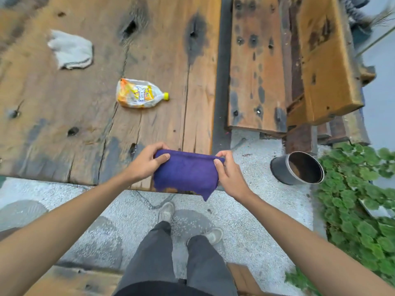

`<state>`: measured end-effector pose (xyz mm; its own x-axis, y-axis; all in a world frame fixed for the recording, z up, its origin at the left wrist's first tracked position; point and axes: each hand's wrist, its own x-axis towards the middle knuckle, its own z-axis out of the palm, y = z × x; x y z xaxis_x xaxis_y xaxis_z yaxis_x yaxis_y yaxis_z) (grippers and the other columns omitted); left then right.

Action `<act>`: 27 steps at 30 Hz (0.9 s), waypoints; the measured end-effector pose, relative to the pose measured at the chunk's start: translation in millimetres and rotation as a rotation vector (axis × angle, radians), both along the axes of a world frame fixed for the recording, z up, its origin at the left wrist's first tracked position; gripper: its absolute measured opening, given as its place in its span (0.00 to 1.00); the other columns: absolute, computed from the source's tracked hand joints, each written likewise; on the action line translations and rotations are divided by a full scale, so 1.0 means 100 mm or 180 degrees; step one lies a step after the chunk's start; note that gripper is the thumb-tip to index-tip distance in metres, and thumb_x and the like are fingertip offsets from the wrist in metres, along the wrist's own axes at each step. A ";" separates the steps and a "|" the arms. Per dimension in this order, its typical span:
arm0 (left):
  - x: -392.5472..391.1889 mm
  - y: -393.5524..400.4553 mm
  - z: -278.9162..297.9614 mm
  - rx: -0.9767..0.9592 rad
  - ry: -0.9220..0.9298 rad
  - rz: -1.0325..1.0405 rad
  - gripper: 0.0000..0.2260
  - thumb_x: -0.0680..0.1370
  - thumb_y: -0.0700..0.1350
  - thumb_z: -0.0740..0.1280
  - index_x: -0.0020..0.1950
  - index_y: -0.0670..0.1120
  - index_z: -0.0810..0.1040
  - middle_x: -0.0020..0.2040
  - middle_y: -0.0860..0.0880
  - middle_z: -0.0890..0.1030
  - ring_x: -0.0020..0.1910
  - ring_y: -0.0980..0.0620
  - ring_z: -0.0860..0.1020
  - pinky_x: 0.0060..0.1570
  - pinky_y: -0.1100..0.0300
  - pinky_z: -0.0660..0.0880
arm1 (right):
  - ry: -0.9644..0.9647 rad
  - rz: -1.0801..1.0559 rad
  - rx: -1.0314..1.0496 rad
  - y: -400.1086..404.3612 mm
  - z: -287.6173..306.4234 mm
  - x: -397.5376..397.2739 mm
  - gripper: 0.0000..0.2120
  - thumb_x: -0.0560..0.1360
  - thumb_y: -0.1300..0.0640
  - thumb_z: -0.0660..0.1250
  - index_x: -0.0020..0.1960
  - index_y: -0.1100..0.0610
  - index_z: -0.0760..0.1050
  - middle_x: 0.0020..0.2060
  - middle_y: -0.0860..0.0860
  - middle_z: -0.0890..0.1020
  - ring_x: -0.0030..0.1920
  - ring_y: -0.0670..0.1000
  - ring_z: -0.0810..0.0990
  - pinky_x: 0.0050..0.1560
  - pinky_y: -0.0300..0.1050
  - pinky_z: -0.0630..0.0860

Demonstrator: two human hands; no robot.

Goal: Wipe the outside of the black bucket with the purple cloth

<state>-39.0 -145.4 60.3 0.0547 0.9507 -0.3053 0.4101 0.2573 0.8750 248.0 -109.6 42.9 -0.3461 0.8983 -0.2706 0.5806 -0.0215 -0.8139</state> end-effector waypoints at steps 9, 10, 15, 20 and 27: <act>-0.59 0.44 -0.56 -0.0555 0.0437 0.0237 0.07 0.80 0.42 0.67 0.43 0.50 0.77 0.37 0.48 0.79 0.38 0.49 0.77 0.41 0.55 0.74 | -0.0466 -0.0007 -0.0083 0.44 -0.42 -0.68 0.03 0.85 0.50 0.61 0.55 0.47 0.67 0.37 0.49 0.80 0.39 0.61 0.83 0.45 0.62 0.81; -0.62 0.53 -0.61 -0.0514 0.0556 0.0179 0.06 0.80 0.43 0.67 0.44 0.50 0.78 0.38 0.49 0.80 0.38 0.50 0.77 0.40 0.56 0.72 | -0.0544 -0.0101 -0.0084 0.54 -0.49 -0.72 0.04 0.84 0.50 0.63 0.55 0.48 0.68 0.39 0.50 0.82 0.42 0.60 0.83 0.47 0.61 0.80; -0.70 0.92 -0.78 -0.0358 0.1034 -0.0070 0.02 0.78 0.43 0.70 0.46 0.47 0.82 0.40 0.48 0.81 0.40 0.49 0.76 0.39 0.57 0.70 | -0.0988 -0.0435 -0.0149 0.92 -0.67 -0.84 0.12 0.80 0.49 0.70 0.58 0.56 0.79 0.48 0.53 0.85 0.52 0.56 0.83 0.56 0.53 0.79; -0.79 1.06 -0.95 -0.0394 0.1403 -0.0263 0.03 0.77 0.43 0.72 0.49 0.46 0.84 0.42 0.48 0.82 0.44 0.47 0.79 0.43 0.57 0.73 | -0.1266 -0.0607 -0.0164 1.04 -0.84 -0.92 0.11 0.79 0.50 0.73 0.56 0.55 0.82 0.48 0.53 0.85 0.52 0.56 0.83 0.55 0.52 0.80; -0.75 1.09 -1.03 -0.0225 0.2068 -0.0366 0.18 0.75 0.48 0.72 0.63 0.49 0.75 0.58 0.47 0.76 0.59 0.45 0.76 0.55 0.47 0.78 | -0.1757 -0.1138 -0.0356 0.98 -0.82 -1.05 0.14 0.79 0.43 0.69 0.56 0.52 0.76 0.52 0.53 0.84 0.56 0.58 0.82 0.51 0.51 0.77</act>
